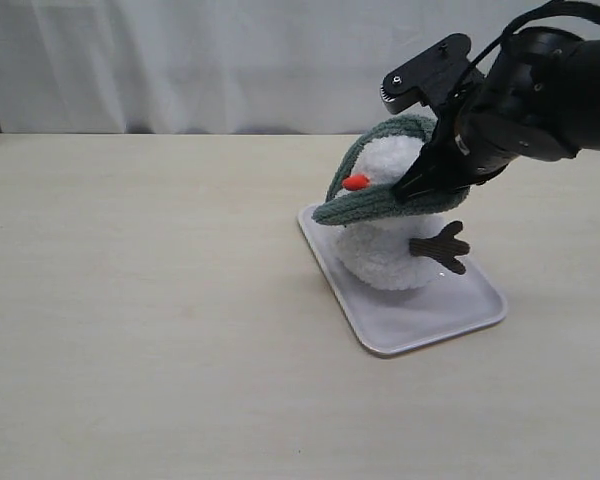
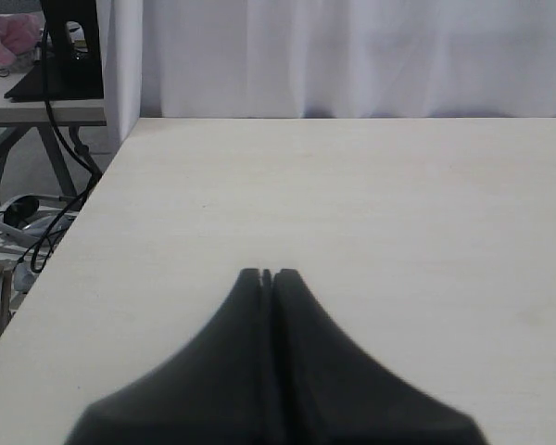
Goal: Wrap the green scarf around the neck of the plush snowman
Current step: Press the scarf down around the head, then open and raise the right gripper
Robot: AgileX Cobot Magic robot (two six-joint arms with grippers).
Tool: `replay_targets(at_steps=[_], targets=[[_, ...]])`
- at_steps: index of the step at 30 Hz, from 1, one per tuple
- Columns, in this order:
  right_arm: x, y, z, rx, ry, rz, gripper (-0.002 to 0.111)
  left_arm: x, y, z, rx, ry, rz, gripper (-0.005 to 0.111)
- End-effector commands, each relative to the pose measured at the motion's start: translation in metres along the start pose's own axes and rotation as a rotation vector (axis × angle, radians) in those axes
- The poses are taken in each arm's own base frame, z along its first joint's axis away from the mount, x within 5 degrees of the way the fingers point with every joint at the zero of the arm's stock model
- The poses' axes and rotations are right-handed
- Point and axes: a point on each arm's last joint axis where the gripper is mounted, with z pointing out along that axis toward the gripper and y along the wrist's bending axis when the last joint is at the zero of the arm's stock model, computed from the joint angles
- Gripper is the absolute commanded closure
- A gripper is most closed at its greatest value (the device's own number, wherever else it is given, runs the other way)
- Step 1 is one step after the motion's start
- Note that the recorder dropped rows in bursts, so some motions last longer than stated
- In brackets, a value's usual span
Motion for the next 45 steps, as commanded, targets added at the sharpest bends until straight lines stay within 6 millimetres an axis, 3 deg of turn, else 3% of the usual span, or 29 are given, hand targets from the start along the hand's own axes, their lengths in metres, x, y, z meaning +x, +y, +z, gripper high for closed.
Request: replay_targets(at_steps=[1,11,19,26,33,38,40,45], targets=[[0.0,-0.011,-0.018,0.004,-0.004,0.045,0.06,0.0,0.0,0.0,-0.006,-0.014,-0.003,0.107],[0.0,-0.014,-0.057,-0.168,-0.038,0.087,0.06,0.0,0.0,0.0,-0.006,-0.014,-0.003,0.107],[0.015,0.017,-0.062,-0.491,-0.067,-0.379,0.06,0.0,0.0,0.0,-0.006,-0.014,-0.003,0.107],[0.042,0.018,-0.032,-0.267,-0.144,-0.604,0.06,0.0,0.0,0.0,-0.006,-0.014,-0.003,0.107],[0.04,0.016,-0.032,-0.224,-0.168,-0.645,0.06,0.0,0.0,0.0,-0.006,-0.014,-0.003,0.107],[0.035,0.008,-0.047,-0.201,-0.227,-0.612,0.06,0.0,0.0,0.0,-0.006,-0.014,-0.003,0.107],[0.033,0.006,-0.053,-0.207,-0.251,-0.536,0.068,0.0,0.0,0.0,-0.006,-0.014,-0.003,0.107],[0.031,0.004,-0.062,-0.235,-0.278,-0.447,0.099,0.0,0.0,0.0,-0.006,-0.014,-0.003,0.107]])
